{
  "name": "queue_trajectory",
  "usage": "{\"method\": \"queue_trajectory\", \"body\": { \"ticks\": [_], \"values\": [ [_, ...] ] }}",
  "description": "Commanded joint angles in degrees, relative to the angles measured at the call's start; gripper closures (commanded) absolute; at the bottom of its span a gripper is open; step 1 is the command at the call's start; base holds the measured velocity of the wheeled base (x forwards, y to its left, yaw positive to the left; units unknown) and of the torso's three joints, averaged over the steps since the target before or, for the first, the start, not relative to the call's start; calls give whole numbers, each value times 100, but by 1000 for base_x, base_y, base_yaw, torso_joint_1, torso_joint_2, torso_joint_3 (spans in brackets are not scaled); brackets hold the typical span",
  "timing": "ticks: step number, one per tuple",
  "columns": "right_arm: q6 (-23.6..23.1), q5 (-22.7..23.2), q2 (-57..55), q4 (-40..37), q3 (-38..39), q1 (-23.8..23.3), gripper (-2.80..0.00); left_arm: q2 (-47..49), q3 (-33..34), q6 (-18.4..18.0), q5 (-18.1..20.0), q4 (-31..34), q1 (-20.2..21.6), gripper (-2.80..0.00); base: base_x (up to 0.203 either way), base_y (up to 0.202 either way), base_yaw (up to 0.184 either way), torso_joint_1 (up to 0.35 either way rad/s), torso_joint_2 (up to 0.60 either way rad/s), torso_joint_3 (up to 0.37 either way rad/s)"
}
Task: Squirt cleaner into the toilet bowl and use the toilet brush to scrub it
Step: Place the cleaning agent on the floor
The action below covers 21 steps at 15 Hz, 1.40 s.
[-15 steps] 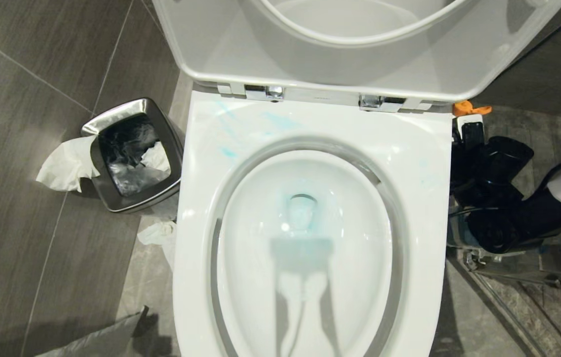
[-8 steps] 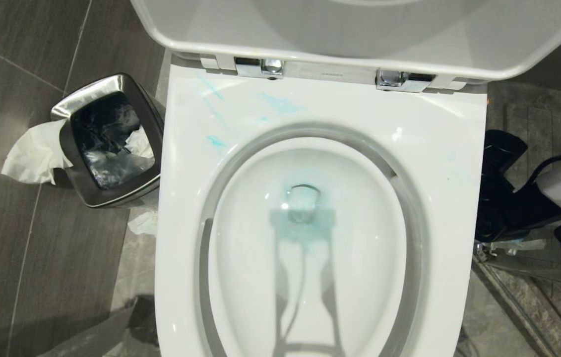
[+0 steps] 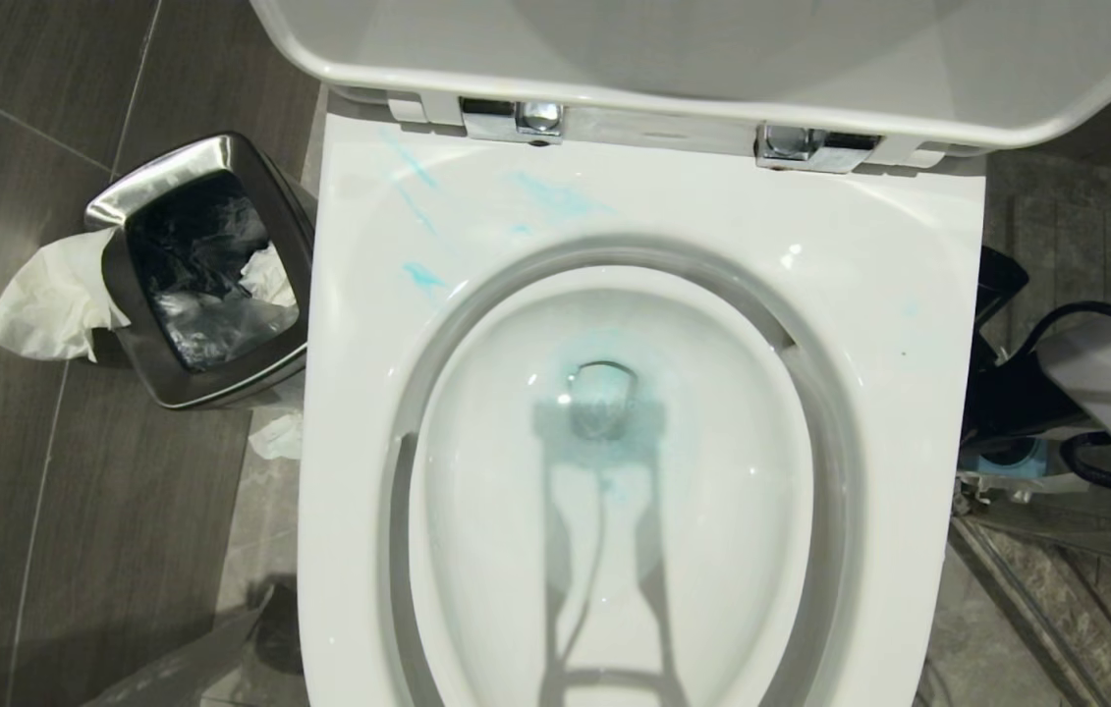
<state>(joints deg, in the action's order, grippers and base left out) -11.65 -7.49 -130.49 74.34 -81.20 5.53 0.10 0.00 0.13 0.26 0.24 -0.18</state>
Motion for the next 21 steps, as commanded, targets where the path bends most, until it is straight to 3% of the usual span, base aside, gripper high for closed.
{"method": "queue_trajectory", "body": {
  "ticks": [1, 21],
  "values": [
    [-23, -7, -73, 28, -27, 0, 0, 2, 9, 5, 0, 2, 1, 0, 0, 0, 0, 0, 0, 0],
    [-188, -25, -82, 81, -124, -31, 0, -1, 9, 5, 0, 2, 1, 0, 0, 0, 0, 0, 0, 0]
  ]
}}
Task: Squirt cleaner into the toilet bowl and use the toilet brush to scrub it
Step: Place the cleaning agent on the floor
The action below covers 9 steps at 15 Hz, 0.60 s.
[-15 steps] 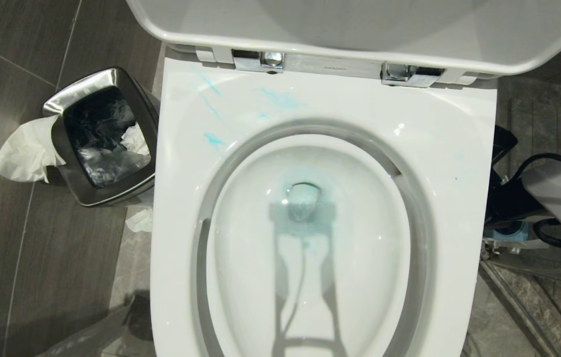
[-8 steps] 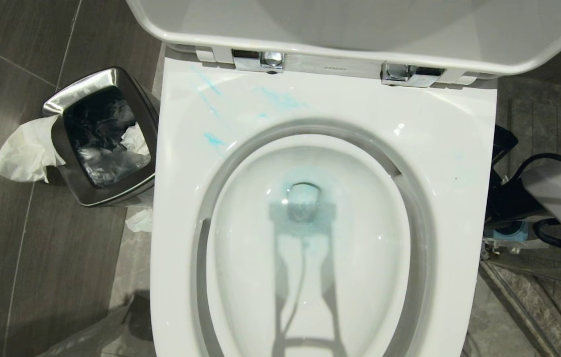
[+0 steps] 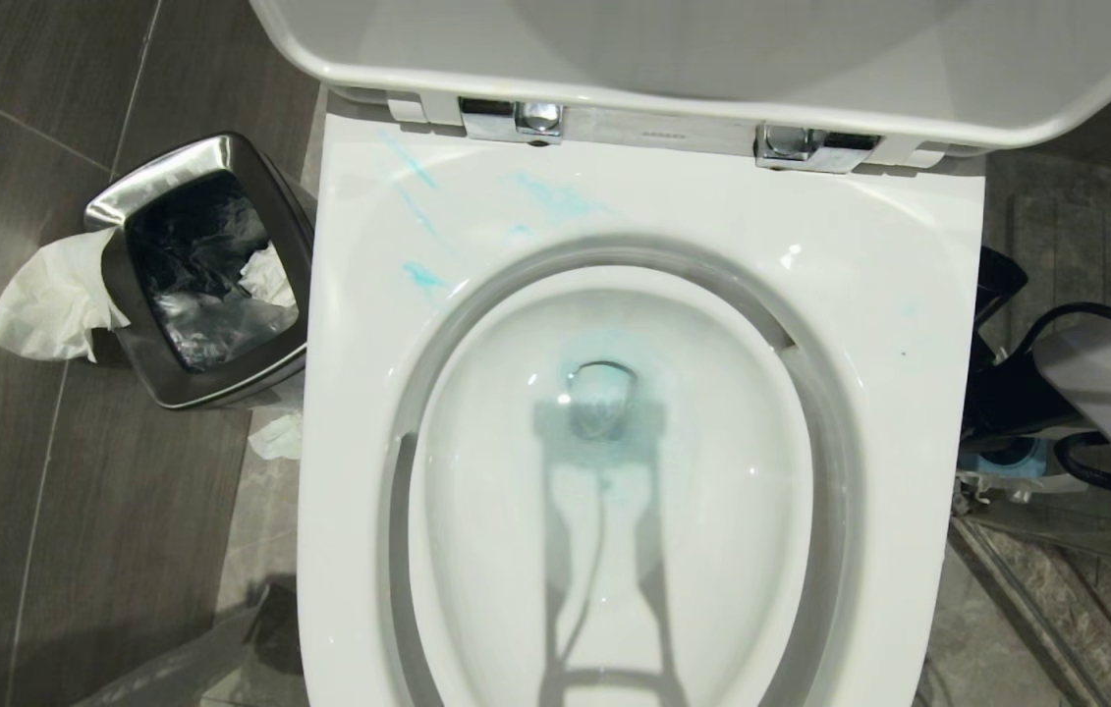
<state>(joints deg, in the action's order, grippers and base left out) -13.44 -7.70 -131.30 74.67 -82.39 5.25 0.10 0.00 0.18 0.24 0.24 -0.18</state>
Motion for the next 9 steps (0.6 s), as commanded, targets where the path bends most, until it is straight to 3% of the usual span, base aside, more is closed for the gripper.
{"method": "queue_trajectory", "body": {
  "ticks": [1, 9],
  "values": [
    [-9, 5, 0, 48, -14, -7, 0, -1, 9, -1, 2, 2, 1, 0, 0, 0, 0, 0, 0, 0],
    [-9, 23, 0, 48, -49, -16, 0, 0, 9, -1, 2, 2, 1, 0, 0, 0, 0, 0, 0, 0]
  ]
}}
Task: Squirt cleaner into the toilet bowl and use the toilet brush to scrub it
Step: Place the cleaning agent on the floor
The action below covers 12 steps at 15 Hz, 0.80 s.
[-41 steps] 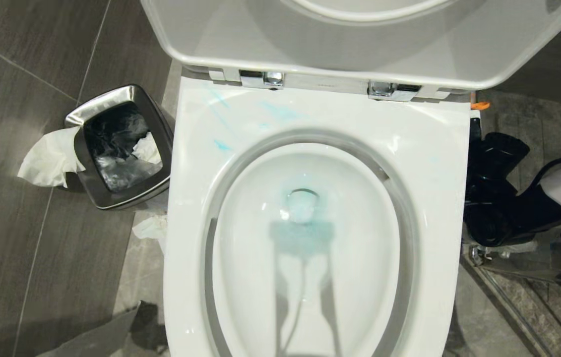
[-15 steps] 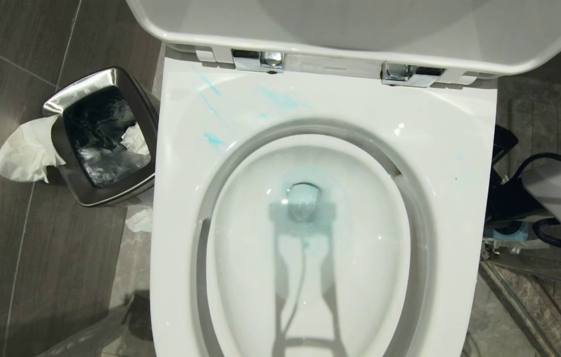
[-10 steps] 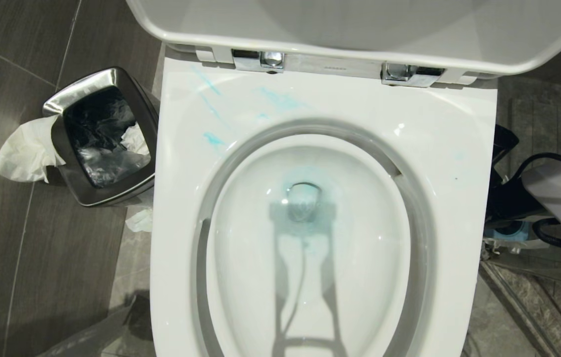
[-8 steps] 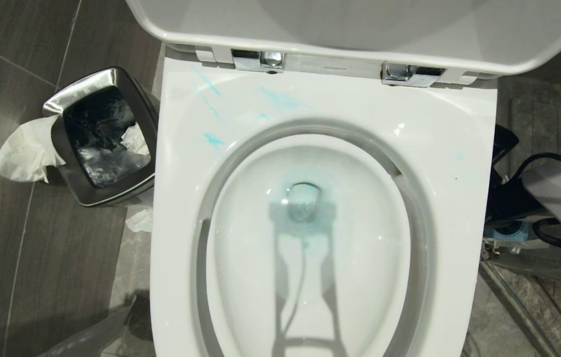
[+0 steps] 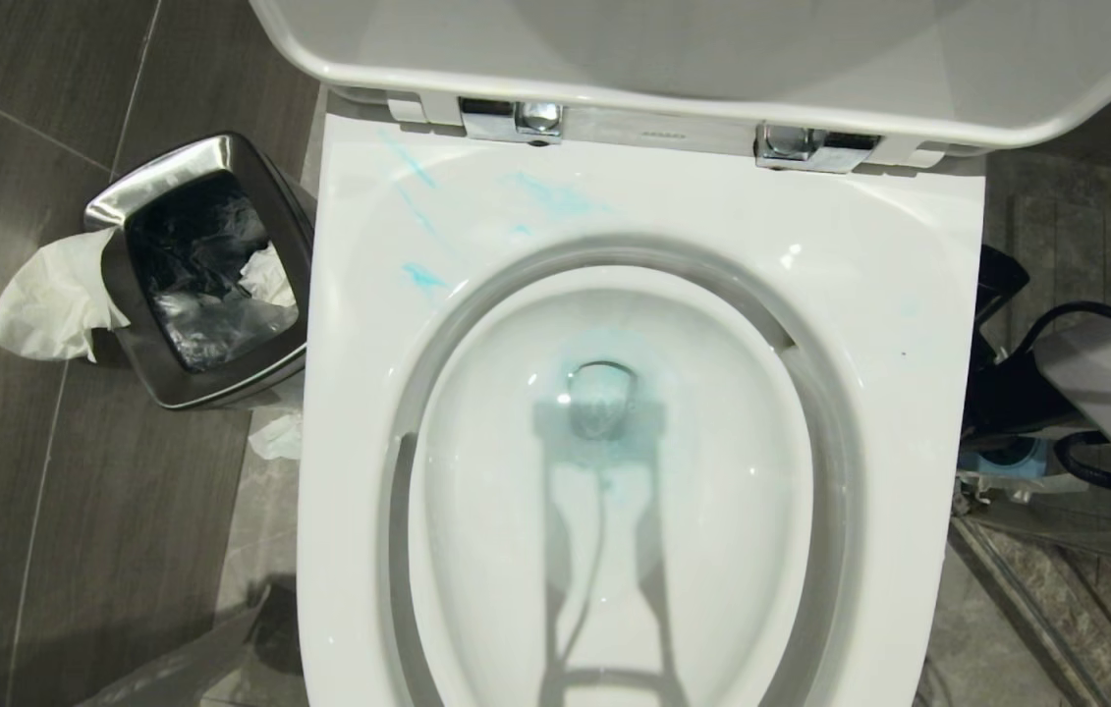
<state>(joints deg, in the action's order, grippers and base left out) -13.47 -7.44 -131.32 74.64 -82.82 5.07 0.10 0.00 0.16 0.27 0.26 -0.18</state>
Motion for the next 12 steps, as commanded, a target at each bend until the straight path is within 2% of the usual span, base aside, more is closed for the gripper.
{"method": "queue_trajectory", "body": {
  "ticks": [1, 12],
  "values": [
    [-6, -1, 1, 50, -6, -6, 0, -1, 9, 2, 0, 0, 1, 0, 0, 0, 0, 0, 0, 0],
    [2, 21, 1, 59, 3, -40, 0, 0, 9, 2, 0, 0, 1, 0, 0, 0, 0, 0, 0, 0]
  ]
}}
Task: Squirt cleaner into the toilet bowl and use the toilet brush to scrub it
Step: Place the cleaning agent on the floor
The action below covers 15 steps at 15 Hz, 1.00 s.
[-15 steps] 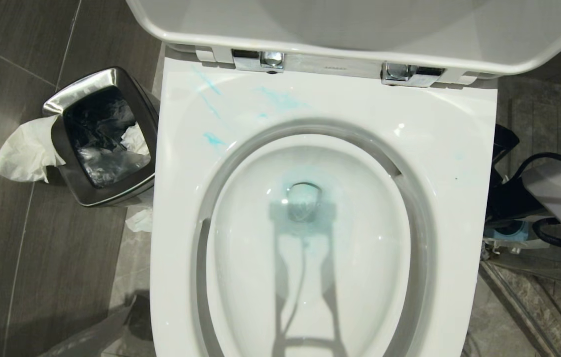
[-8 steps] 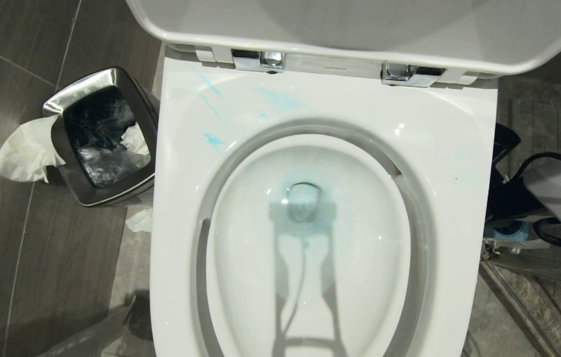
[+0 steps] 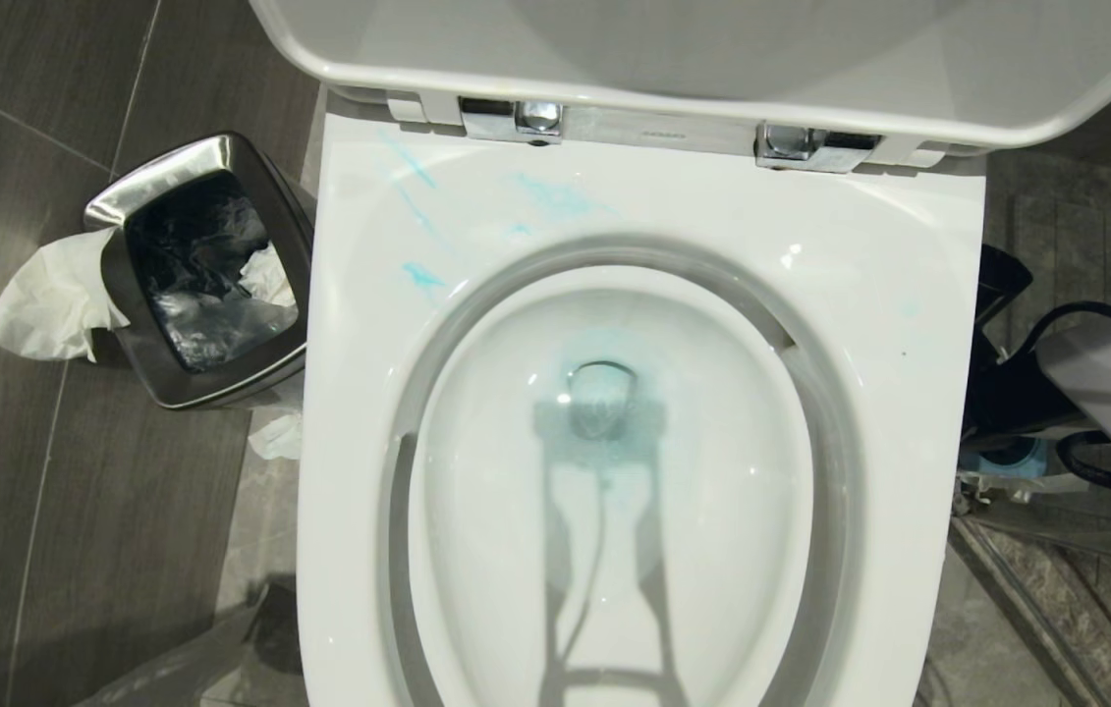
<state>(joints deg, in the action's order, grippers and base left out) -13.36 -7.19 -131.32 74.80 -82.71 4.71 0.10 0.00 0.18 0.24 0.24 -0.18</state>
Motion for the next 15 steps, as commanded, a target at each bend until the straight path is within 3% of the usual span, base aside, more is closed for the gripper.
{"method": "queue_trajectory", "body": {
  "ticks": [1, 12, 13, 15],
  "values": [
    [-9, -19, 1, 43, -8, 3, 0, -1, 9, -1, 2, 2, 1, 0, 0, 0, 0, 0, 0, 0],
    [-35, -28, -175, 43, -403, -4, 0, -1, 9, -1, 2, 2, 1, 0, 0, 0, 0, 0, 0, 0],
    [-26, -28, -175, 43, -412, -5, -280, 7, 9, -1, 2, 2, 1, 0, 0, 0, 0, 0, 0, 0],
    [-26, -37, -170, 39, -383, -3, -280, -1, 9, -1, 2, 2, 1, 0, 0, 0, 0, 0, 0, 0]
  ]
}}
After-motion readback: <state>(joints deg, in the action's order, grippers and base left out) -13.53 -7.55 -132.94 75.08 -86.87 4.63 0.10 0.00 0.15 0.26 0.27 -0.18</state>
